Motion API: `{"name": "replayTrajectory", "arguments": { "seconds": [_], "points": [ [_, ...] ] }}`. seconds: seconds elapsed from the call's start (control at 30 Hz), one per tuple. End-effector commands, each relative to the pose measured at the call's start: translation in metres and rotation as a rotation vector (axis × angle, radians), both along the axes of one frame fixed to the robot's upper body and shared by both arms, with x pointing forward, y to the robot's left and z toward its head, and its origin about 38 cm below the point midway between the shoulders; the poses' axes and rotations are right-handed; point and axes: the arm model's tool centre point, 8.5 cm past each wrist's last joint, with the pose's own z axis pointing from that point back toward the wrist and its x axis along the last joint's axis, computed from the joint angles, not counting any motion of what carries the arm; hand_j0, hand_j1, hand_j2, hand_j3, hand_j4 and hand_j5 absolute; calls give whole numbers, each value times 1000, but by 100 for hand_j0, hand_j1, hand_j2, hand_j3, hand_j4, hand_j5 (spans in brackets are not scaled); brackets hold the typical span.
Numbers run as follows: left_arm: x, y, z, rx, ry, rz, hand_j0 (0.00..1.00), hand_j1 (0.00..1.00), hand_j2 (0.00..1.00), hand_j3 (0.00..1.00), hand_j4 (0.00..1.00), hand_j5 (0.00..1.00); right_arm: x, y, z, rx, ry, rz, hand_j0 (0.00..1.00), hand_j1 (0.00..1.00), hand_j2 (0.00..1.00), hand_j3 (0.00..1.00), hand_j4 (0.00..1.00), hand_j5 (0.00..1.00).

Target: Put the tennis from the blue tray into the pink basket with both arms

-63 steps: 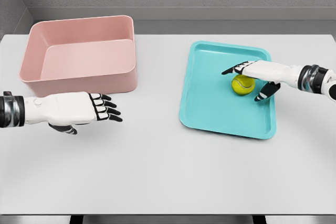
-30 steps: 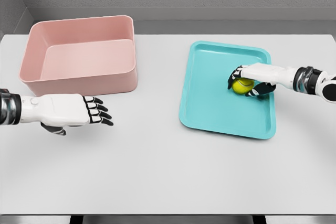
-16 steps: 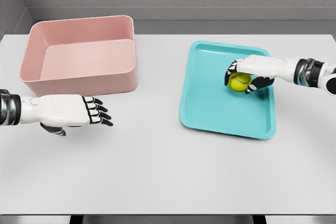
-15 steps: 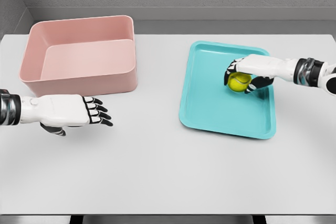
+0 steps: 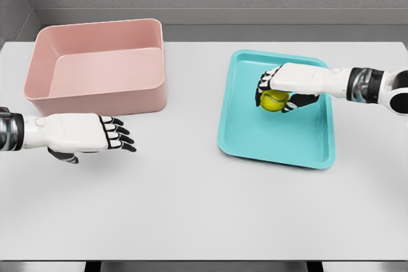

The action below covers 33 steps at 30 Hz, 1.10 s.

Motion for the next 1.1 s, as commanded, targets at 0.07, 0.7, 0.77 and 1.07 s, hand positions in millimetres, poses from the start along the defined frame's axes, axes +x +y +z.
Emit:
{"name": "replayTrajectory", "arguments": {
  "seconds": [0.07,0.7,0.77,1.07],
  "points": [
    [0,1,1,-1,2,5,100,100,100,100,100,100,-7,17,6,20,-14,51,51,51,51,51,51,51],
    [-1,13,4,27,-1,24,100,100,100,100,100,100,-20,111,-1,49,20,257,51,51,51,51,51,51],
    [-1,14,4,32,0,27,100,100,100,100,100,100,-21,120,-2,50,24,277,51,51,51,51,51,51],
    [-1,16,5,34,-3,29,100,100,100,100,100,100,-31,152,-15,64,59,333,51,51,51,51,51,51]
  ]
}}
